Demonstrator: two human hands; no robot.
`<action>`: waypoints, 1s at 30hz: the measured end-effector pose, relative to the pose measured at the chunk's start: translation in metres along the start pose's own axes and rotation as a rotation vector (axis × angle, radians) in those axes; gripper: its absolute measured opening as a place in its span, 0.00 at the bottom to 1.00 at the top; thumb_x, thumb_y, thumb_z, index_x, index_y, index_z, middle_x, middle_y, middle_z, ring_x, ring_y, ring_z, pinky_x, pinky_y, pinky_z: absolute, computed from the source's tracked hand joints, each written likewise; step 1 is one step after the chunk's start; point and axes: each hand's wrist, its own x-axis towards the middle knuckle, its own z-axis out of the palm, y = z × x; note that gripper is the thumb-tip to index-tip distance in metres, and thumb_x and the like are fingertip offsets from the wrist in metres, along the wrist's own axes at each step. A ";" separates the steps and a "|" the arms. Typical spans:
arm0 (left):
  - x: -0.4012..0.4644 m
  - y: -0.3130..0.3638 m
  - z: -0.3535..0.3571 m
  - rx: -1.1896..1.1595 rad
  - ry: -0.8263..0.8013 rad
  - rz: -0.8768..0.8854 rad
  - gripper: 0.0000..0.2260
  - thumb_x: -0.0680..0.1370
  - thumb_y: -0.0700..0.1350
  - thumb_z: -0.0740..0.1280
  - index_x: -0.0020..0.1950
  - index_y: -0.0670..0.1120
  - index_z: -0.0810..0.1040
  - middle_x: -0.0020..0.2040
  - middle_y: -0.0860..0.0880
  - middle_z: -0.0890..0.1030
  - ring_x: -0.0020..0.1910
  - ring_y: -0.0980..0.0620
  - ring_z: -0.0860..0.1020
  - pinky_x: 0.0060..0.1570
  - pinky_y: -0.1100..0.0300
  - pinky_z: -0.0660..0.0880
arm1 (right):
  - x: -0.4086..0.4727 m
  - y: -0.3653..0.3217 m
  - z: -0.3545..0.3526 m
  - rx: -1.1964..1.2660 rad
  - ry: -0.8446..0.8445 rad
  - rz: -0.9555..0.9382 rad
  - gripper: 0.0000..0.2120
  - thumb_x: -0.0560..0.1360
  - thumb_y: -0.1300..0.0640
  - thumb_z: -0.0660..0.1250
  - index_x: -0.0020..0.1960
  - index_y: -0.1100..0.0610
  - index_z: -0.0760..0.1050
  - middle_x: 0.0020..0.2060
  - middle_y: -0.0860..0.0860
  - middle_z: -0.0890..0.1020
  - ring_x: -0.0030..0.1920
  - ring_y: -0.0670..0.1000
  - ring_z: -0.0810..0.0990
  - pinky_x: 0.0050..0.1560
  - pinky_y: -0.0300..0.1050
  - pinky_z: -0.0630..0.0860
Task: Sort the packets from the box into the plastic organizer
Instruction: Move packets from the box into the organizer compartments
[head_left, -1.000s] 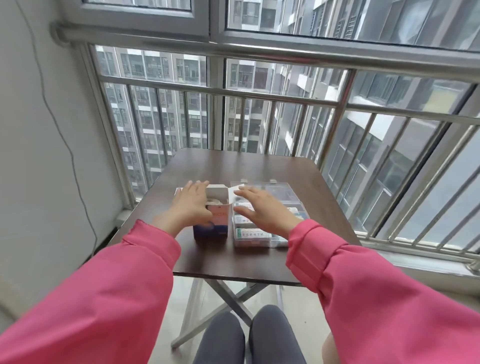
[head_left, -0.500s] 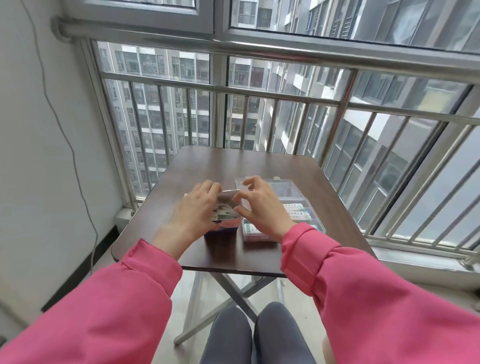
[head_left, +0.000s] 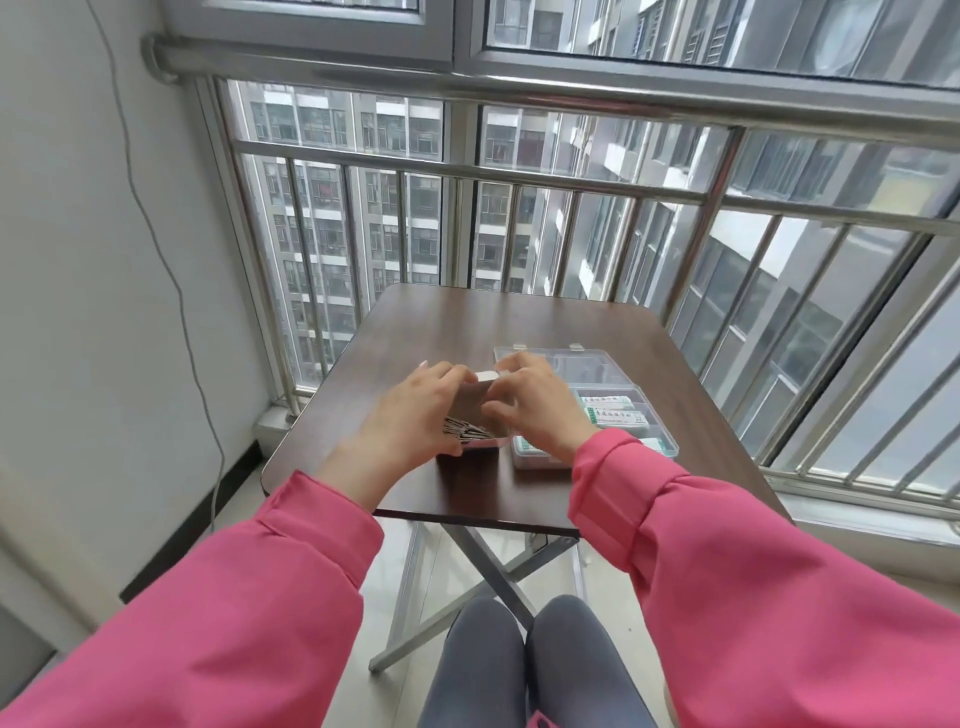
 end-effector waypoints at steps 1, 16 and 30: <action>-0.001 0.000 0.001 -0.001 0.009 0.003 0.33 0.65 0.46 0.78 0.66 0.48 0.68 0.62 0.51 0.73 0.65 0.47 0.69 0.71 0.54 0.59 | 0.000 -0.001 -0.002 0.016 0.004 -0.001 0.08 0.73 0.55 0.69 0.49 0.57 0.83 0.61 0.55 0.71 0.62 0.53 0.69 0.62 0.49 0.68; 0.000 0.002 0.000 -0.018 0.024 0.008 0.33 0.63 0.43 0.78 0.65 0.48 0.70 0.60 0.49 0.75 0.62 0.47 0.72 0.68 0.54 0.63 | -0.002 -0.007 0.007 -0.334 0.019 -0.032 0.12 0.77 0.53 0.60 0.55 0.52 0.80 0.59 0.50 0.73 0.62 0.52 0.69 0.59 0.50 0.65; 0.003 0.005 0.001 0.052 0.054 -0.011 0.28 0.70 0.49 0.72 0.68 0.47 0.67 0.64 0.49 0.73 0.65 0.50 0.70 0.73 0.54 0.49 | -0.001 -0.008 -0.006 -0.291 0.118 -0.054 0.09 0.78 0.55 0.61 0.52 0.55 0.79 0.57 0.50 0.74 0.60 0.52 0.71 0.61 0.51 0.64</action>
